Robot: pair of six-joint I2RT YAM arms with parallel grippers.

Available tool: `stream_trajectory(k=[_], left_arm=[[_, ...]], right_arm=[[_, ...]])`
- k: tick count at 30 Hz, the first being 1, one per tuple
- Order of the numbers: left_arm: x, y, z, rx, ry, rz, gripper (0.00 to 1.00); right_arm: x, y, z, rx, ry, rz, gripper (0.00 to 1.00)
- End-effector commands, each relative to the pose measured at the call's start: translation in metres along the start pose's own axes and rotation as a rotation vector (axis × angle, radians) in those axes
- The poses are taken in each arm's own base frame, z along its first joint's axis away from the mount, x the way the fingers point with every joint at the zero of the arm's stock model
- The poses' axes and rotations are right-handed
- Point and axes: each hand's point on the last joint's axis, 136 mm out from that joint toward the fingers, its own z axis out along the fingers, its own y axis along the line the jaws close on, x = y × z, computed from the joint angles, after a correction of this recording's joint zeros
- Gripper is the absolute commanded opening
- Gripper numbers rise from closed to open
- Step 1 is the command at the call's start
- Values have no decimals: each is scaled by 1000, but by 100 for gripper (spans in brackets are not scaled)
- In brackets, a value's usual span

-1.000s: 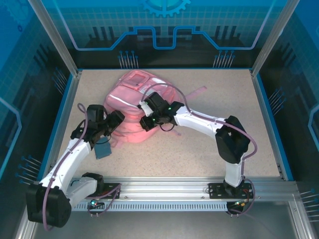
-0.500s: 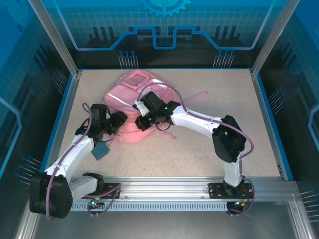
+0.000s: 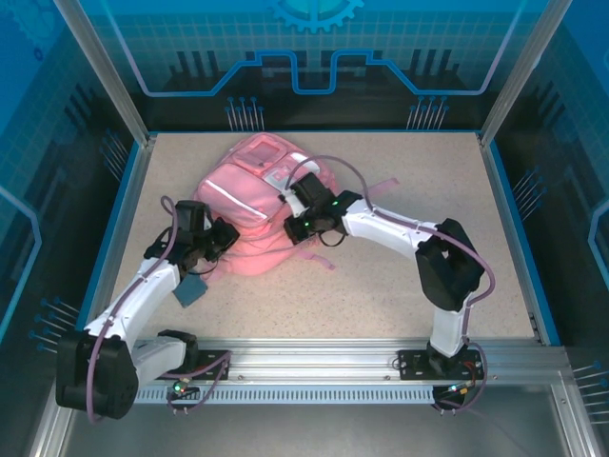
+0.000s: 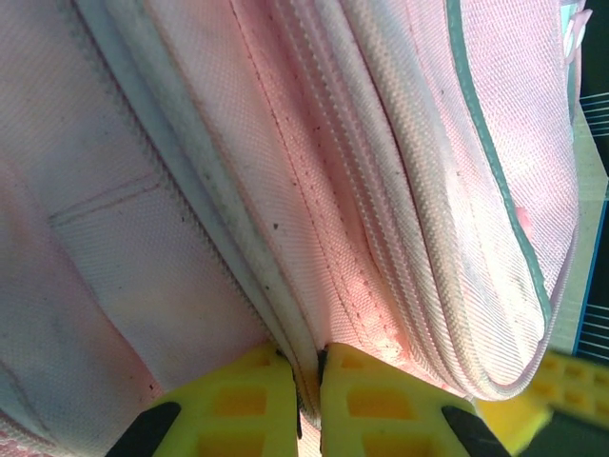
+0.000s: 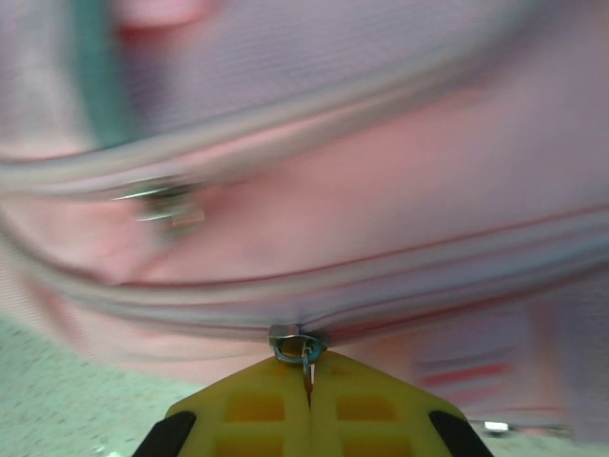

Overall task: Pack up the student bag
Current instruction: Zip the student bag at the top-center of the table.

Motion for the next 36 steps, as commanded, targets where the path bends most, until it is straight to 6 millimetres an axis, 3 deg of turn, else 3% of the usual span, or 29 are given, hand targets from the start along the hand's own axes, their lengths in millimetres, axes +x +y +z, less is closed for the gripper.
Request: stream_trajectory(k=[1,5,12,13,14,15,18,21,24,26,28,33,36], left_arm=[[6,29,-5,-107,-5,42,6],[12,21,-6,-62,31,57,5],[25,-7,-11,71,115,121,5],[26,-13,-13,100,122,131,9],[27,-20,-16,135,128,147,18],[28,-26,-19,166,128,159,34],[26,-40,-30,226,111,187,59],[21,-47,-36,245,77,206,69],[16,-50,-35,249,56,211,71],[12,-50,-33,237,49,209,71],[11,-50,-30,228,49,209,71],[13,-54,-24,208,56,232,71],[17,-54,-19,191,66,247,71]], right_arm=[[0,-59,-22,194,5,97,0],[-4,-93,-29,324,19,194,0],[2,-127,-39,418,43,348,0],[3,-128,-41,410,42,350,0],[3,-131,-44,402,37,345,0],[2,-132,-49,394,26,328,0],[-2,-141,-68,395,-16,228,1],[-4,-153,-86,403,-30,97,15],[1,-166,-94,406,7,93,36],[1,-159,-99,369,-1,78,56],[0,-143,-103,284,-37,50,67],[1,-102,-107,67,-90,-6,69],[5,-94,-102,9,-81,-3,63]])
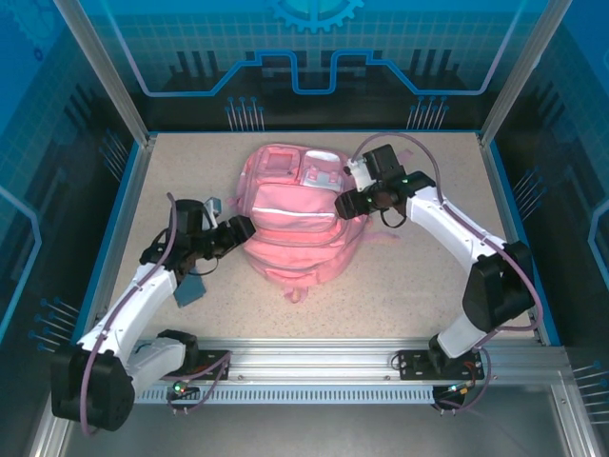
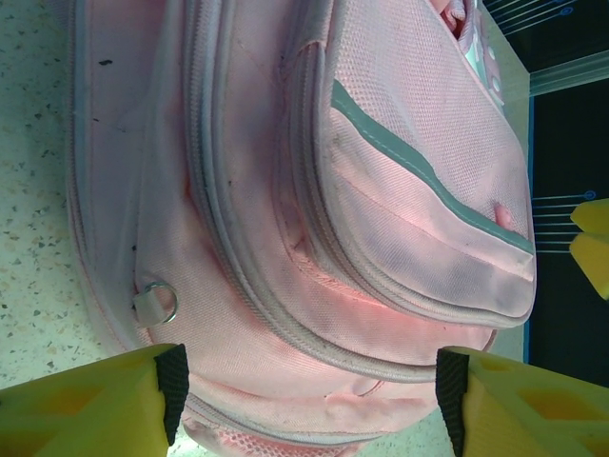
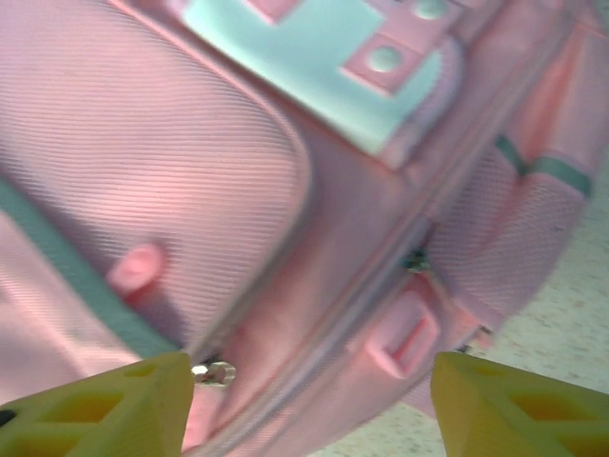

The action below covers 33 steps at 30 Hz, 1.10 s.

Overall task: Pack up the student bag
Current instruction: Zip the student bag at the top-center of the table, then unzip the student bag at the top-center of the table.

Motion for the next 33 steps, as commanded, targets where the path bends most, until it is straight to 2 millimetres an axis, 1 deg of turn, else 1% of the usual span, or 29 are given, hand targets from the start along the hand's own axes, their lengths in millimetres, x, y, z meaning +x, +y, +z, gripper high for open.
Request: stream_trajectory(k=[1,3,5,7,9,11,18,22,24,27,30,33], left_arm=[[-9,-12,1,3,-28,64,70],[-7,-11,4,-12,-24,72,70],[-5,-10,8,-24,-18,79,69],[-3,-5,12,-55,-17,72,69],[-2,3,16,-93,-20,46,68],[-1,8,20,-106,-18,21,67],[-1,9,32,-97,-19,-18,66],[0,11,37,-103,-7,-25,67],[1,12,39,-110,-1,-25,66],[2,16,42,-125,4,-30,66],[2,18,43,-132,7,-30,67],[2,18,43,-135,8,-31,66]], right_arm=[[6,23,4,-144,4,-29,60],[11,24,8,-167,18,-28,51],[17,23,13,-177,37,-20,46],[21,20,17,-184,49,-1,45],[25,20,20,-205,60,12,43],[26,23,23,-225,65,15,43],[27,27,35,-271,88,25,34],[28,31,37,-297,98,25,33],[30,35,35,-324,94,18,38],[30,42,28,-362,76,2,53],[30,45,24,-376,61,-9,65],[30,48,23,-396,58,-14,70]])
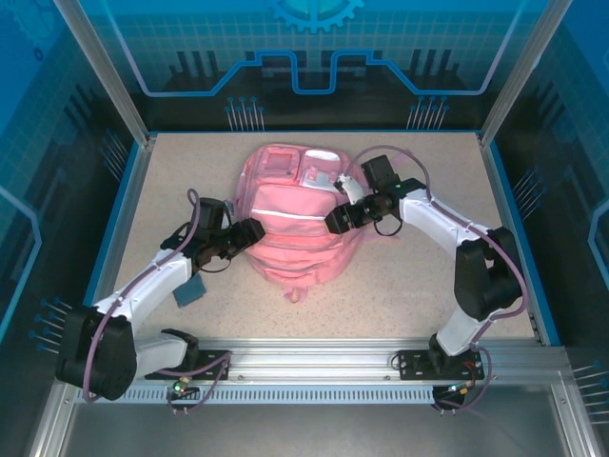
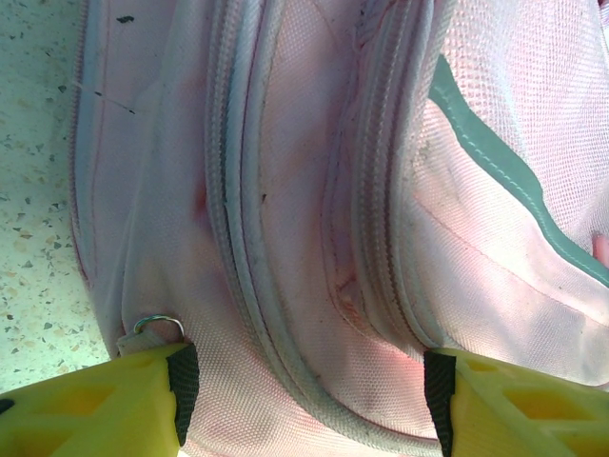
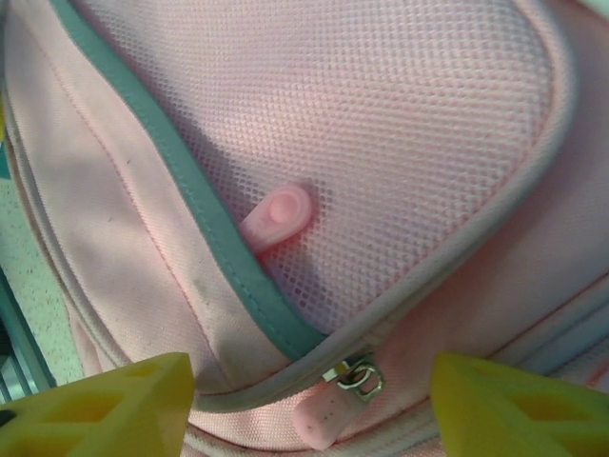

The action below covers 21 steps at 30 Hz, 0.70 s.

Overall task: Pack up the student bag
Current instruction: Unzip the student bag at the top-center of the table.

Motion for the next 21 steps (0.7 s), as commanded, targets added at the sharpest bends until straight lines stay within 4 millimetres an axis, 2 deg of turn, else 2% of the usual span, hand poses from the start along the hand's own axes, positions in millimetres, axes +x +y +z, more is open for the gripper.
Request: stream_trajectory(k=[1,4,7,10,21], left_arm=[[-6,-4,2,-1,-23,0,67],[-7,-4,2,-4,-24,3,66],[-7,-4,1,-5,-26,4,66],[-7,-3,1,-9,-24,5,66],[-8,-4,2,-8,-23,5,66]], right_arm=[[-3,14,-6,-65,-27,-28,70],[-1,17,-5,-85,-21,-30,68],[4,22,-7,-114,-16,-42,61],[7,26,-10,-127,-16,-54,51],[6,10,-5,-48,-5,-25,16]])
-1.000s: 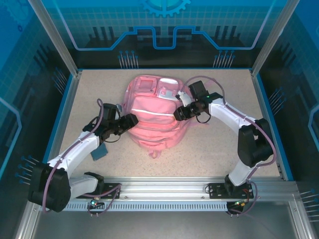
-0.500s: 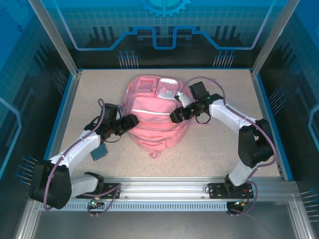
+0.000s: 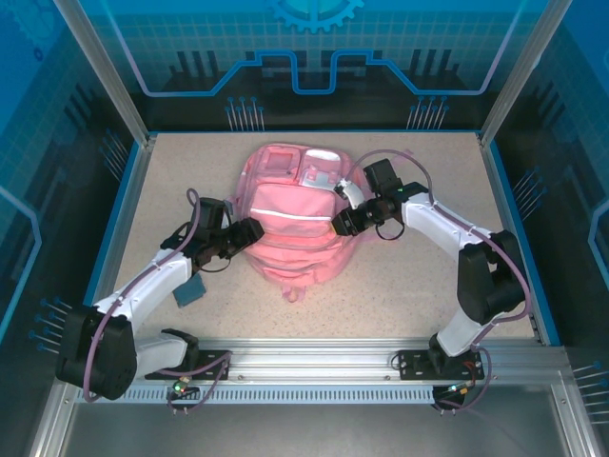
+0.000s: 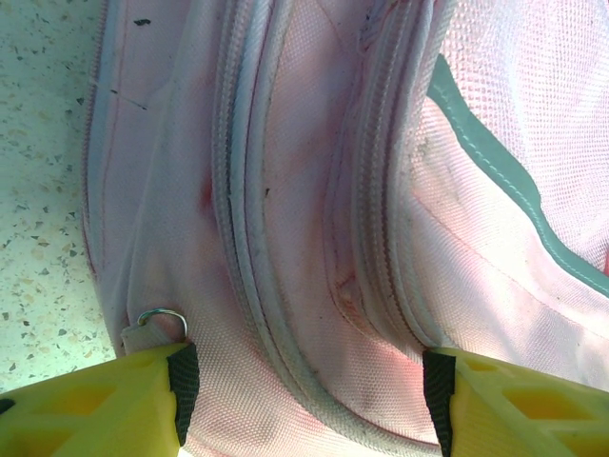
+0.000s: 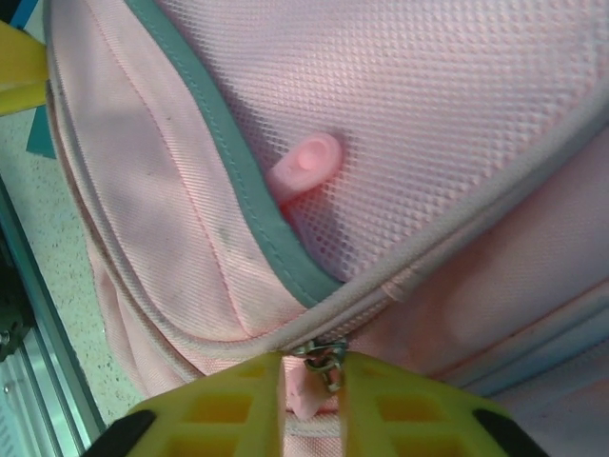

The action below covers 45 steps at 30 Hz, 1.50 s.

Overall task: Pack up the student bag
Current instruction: Unzip the student bag at the top-center of the table.

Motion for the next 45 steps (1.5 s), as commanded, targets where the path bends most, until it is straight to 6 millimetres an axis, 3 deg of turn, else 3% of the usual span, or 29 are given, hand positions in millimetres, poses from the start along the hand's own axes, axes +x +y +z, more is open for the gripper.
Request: stream_trajectory(k=[1,9,18,24,29,34,41,45], left_arm=[[-5,-7,1,7,-7,5,66],[-2,-7,8,13,13,-8,61],[-2,-6,11,1,9,-20,43],[-1,-8,11,0,8,-20,31],[1,-10,12,7,10,-18,27],[2,-12,15,11,16,-15,24],[3,-20,17,35,11,-19,18],[1,-22,13,31,0,-10,19]], right_arm=[[-5,2,-3,-3,-11,1,14],[-4,0,-3,26,-8,13,1],[23,7,2,152,73,-26,0],[27,37,5,49,84,3,0],[7,72,-6,-121,16,51,0],[-6,91,-17,-206,-7,89,0],[1,109,0,-274,53,154,0],[0,97,6,-209,47,191,0]])
